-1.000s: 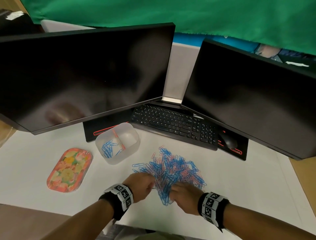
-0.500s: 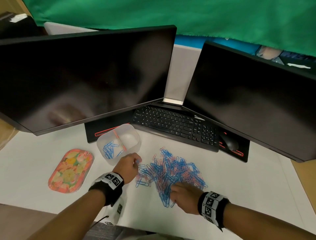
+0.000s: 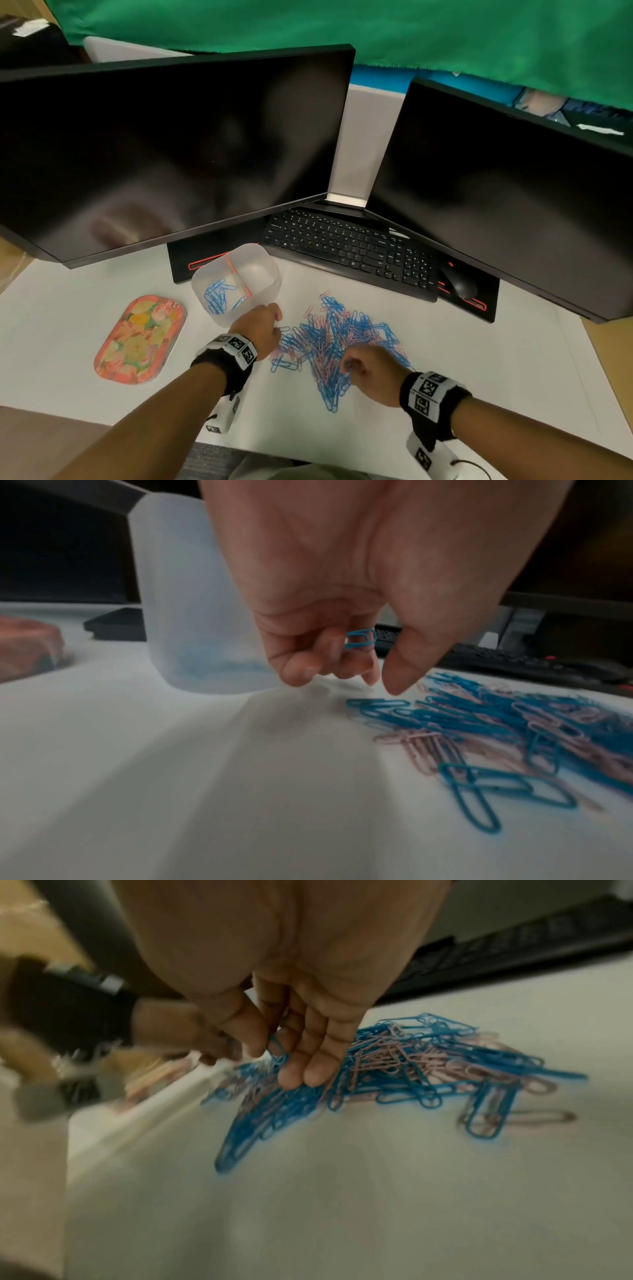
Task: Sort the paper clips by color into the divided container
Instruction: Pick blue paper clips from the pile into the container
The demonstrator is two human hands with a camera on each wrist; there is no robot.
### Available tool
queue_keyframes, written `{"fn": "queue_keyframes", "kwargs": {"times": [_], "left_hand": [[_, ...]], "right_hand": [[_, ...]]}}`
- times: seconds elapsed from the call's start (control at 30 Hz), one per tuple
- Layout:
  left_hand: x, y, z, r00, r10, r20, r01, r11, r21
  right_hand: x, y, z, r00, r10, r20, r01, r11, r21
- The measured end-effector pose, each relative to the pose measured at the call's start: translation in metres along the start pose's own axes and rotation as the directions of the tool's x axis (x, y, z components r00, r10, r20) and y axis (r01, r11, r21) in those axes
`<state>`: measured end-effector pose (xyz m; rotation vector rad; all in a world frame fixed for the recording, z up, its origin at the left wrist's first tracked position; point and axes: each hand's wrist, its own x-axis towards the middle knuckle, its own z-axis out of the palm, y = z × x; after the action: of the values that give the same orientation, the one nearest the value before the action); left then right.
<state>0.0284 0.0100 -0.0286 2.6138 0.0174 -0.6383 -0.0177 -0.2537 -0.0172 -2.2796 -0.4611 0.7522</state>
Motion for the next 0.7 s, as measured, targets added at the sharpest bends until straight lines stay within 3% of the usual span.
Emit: {"fn": "queue_keyframes", "kwargs": {"times": [0.13, 0.3, 0.53, 0.7], "left_hand": [[0.002, 0.003, 0.002, 1.000, 0.026, -0.003, -0.025, 0.993, 0.116], [0.001, 0.004, 0.004, 0.999, 0.045, -0.005, -0.044, 0.992, 0.118], [0.000, 0.007, 0.002, 0.998, 0.043, -0.054, -0.046, 0.997, -0.062], [0.000, 0.012, 0.004, 0.999, -0.003, -0.045, -0.008, 0.974, -0.225]], "right_hand": [[0.007, -0.006, -0.005, 0.989, 0.138, 0.045, -0.143, 0.981, 0.130], [0.006, -0.008, -0.004, 0.981, 0.156, 0.118, -0.177, 0.966, 0.187], [0.001, -0.007, 0.000, 0.990, 0.067, 0.127, -0.070, 0.997, 0.014], [-0.005, 0.000, -0.001, 0.974, -0.106, 0.199, 0.175, 0.912, -0.371]]}}
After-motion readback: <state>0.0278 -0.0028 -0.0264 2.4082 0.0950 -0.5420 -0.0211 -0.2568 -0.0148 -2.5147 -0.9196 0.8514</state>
